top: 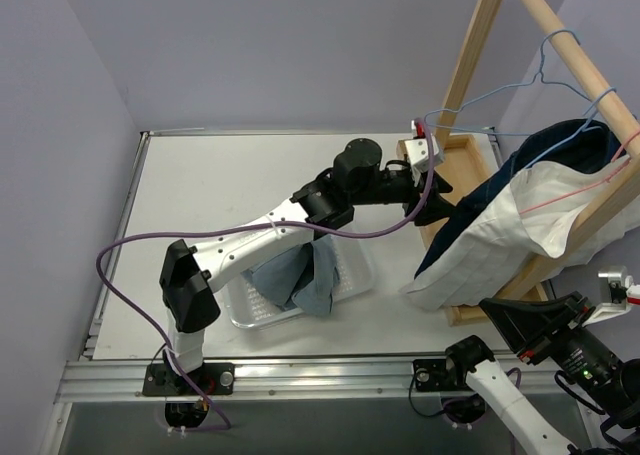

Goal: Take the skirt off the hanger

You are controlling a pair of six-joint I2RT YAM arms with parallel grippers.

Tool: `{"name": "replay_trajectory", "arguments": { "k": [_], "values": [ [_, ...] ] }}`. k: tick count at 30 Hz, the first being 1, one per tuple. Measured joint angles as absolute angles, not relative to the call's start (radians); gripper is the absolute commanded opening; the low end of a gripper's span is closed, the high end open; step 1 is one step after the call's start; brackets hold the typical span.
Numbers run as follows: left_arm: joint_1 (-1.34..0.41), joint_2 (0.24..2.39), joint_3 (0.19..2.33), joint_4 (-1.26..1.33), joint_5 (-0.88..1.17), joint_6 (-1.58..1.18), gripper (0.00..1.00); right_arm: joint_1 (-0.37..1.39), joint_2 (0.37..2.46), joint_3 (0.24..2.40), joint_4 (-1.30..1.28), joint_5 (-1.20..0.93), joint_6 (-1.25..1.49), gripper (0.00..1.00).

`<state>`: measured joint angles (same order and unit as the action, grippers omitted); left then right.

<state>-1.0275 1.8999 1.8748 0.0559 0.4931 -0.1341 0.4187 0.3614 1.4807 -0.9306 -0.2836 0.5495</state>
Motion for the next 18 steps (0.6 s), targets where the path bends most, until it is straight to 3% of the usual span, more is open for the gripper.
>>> {"name": "replay_trajectory", "arguments": {
  "k": [5, 11, 18],
  "values": [
    [-1.044, 1.967, 1.977, 0.031, 0.509, -0.143, 0.71, 0.419, 0.361, 1.484, -0.933, -0.279, 0.550, 0.04],
    [-1.071, 2.043, 2.076, 0.011, 0.515, -0.153, 0.73, 0.419, 0.361, 1.502, -0.940, -0.273, 0.550, 0.04],
    [-1.101, 2.032, 2.049, 0.003, 0.489, -0.150, 0.73, 0.419, 0.355, 1.508, -0.963, -0.260, 0.550, 0.03]
  ]
}}
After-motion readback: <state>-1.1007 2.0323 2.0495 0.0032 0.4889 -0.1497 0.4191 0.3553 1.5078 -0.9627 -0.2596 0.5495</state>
